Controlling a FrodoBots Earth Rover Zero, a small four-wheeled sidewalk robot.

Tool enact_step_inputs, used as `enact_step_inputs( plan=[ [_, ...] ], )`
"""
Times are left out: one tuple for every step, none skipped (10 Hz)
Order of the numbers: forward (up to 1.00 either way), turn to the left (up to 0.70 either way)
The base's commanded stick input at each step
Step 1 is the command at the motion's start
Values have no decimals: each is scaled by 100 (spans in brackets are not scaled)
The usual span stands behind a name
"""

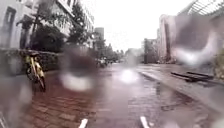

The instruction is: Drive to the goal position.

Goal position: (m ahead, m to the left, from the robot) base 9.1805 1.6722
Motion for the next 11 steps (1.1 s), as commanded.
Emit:
enact_step_inputs(
  plan=[
    [70, -8],
    [70, -1],
    [70, 0],
    [70, 0],
    [70, 0],
    [70, 0],
    [70, 0],
    [70, 0],
    [70, 0],
    [70, 0],
    [70, 0]
  ],
)
